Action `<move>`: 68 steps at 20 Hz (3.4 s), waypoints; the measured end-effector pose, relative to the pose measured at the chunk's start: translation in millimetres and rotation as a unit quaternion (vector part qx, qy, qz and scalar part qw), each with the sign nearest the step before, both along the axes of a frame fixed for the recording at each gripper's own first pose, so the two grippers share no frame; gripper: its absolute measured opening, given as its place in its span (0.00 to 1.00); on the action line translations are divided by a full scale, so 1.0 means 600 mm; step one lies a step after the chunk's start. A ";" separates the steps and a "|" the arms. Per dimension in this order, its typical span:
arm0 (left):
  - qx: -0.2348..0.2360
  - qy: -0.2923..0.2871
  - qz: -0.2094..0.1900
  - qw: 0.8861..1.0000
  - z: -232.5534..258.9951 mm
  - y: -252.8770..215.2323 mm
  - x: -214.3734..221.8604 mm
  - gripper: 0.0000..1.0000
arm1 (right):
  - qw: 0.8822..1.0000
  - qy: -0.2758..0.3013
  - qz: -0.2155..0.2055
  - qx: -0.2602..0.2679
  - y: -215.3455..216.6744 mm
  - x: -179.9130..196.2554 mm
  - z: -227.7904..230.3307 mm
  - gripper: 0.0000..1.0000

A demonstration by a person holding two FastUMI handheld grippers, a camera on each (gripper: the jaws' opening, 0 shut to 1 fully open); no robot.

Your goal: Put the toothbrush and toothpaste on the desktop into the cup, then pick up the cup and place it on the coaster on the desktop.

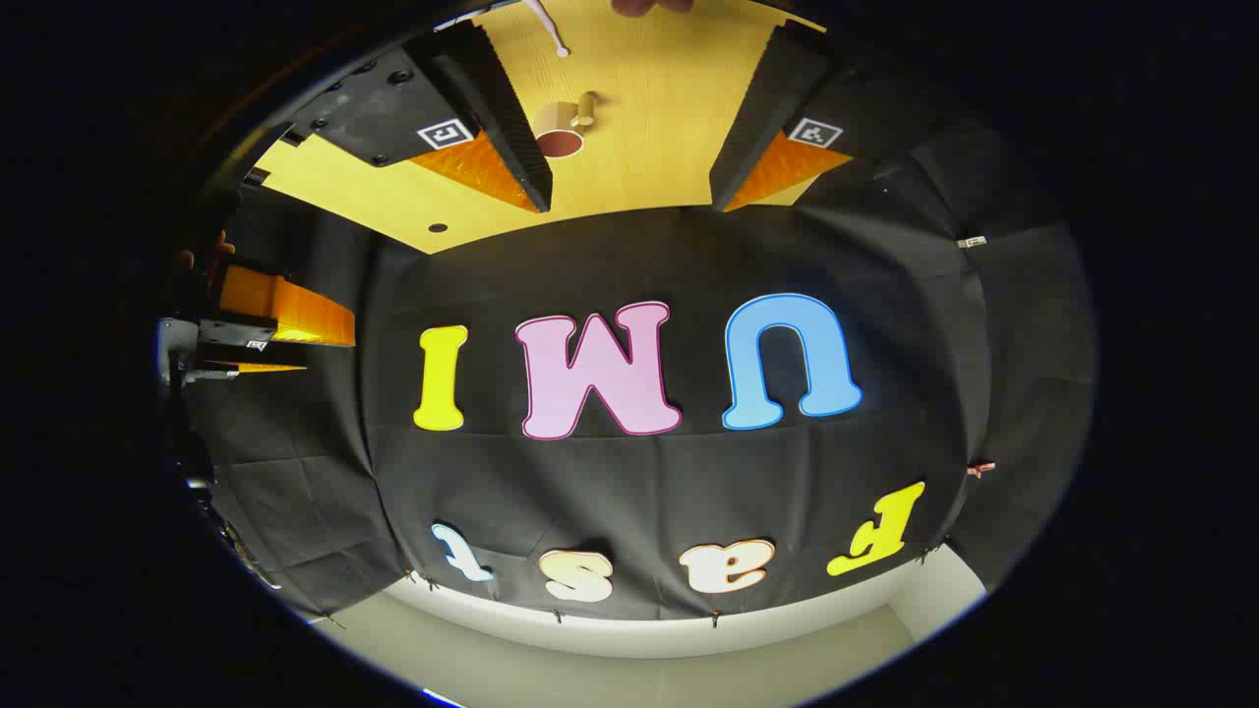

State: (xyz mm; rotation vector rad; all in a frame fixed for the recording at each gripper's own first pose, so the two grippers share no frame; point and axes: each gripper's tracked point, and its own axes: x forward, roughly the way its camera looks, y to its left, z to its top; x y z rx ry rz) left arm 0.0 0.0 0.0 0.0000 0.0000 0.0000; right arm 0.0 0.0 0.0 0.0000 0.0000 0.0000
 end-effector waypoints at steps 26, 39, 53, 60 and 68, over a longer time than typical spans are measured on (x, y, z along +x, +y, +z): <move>-0.023 0.042 -0.002 0.999 -0.084 0.048 -0.021 1.00 | 0.983 0.184 0.014 0.017 0.083 -0.048 -0.200 0.97; 0.008 0.081 0.015 0.997 -0.154 0.066 -0.023 1.00 | 0.883 0.466 0.047 0.029 0.136 -0.117 -0.540 0.95; 0.012 0.140 0.036 0.989 -0.223 0.056 -0.008 1.00 | 0.822 0.568 0.039 0.030 0.158 -0.116 -0.672 0.77; 0.008 0.157 0.044 0.987 -0.243 0.020 -0.004 1.00 | 0.824 0.564 0.052 0.034 0.139 -0.110 -0.676 0.31; -0.012 0.227 0.041 0.973 -0.333 -0.050 -0.009 0.99 | 0.856 0.497 0.104 0.095 0.120 -0.086 -0.627 0.23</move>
